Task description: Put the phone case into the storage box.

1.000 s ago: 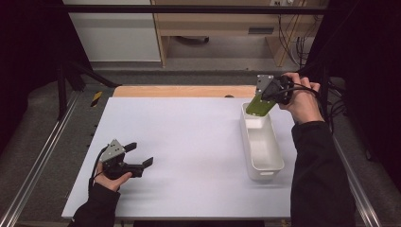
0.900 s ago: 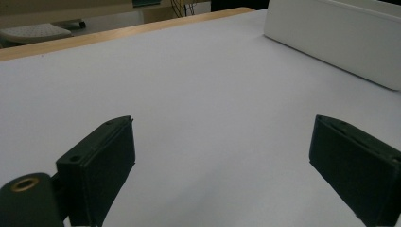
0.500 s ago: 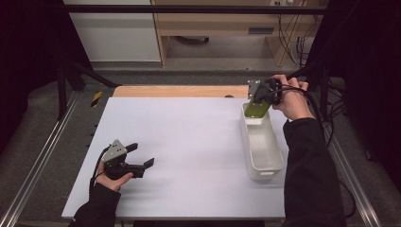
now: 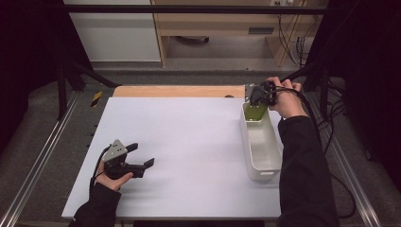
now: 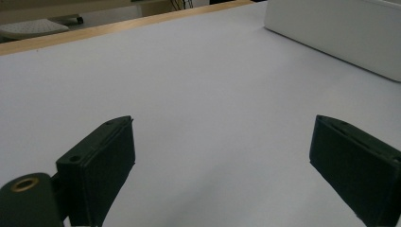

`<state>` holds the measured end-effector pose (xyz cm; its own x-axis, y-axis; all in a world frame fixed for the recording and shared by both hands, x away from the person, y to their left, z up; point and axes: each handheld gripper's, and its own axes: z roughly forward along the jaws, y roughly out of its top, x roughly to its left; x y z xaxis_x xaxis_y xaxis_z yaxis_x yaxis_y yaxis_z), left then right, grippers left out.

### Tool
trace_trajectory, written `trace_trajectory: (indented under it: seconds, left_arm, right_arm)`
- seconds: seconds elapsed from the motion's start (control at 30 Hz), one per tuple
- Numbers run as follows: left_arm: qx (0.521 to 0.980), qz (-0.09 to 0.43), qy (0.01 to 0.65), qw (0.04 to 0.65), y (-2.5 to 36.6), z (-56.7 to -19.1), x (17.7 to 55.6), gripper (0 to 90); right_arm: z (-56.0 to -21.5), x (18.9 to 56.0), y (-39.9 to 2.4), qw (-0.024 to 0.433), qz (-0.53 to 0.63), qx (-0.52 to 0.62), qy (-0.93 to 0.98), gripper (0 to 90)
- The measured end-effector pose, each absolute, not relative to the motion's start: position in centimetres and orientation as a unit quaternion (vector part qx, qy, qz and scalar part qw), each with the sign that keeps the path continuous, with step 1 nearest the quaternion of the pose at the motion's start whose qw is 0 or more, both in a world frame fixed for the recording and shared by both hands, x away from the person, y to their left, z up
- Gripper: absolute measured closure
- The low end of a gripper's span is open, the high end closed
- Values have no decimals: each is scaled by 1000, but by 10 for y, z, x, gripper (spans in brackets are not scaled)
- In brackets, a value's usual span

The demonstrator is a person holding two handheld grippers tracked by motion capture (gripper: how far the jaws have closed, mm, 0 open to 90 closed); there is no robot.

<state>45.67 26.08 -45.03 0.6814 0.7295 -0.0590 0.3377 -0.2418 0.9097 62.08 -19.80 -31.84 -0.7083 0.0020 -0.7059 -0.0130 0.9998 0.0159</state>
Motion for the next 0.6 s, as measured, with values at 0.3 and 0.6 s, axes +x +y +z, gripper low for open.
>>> trace_trajectory:
  seconds: [0.3,0.6]
  left_arm:
    - [764,192,350,506,262,-451,457,73]
    - [764,191,353,505,262,-452,458,73]
  right_arm:
    - [-330,631,-190,375,-5,-18,927,801]
    - [-336,637,-184,374,-8,-18,927,797]
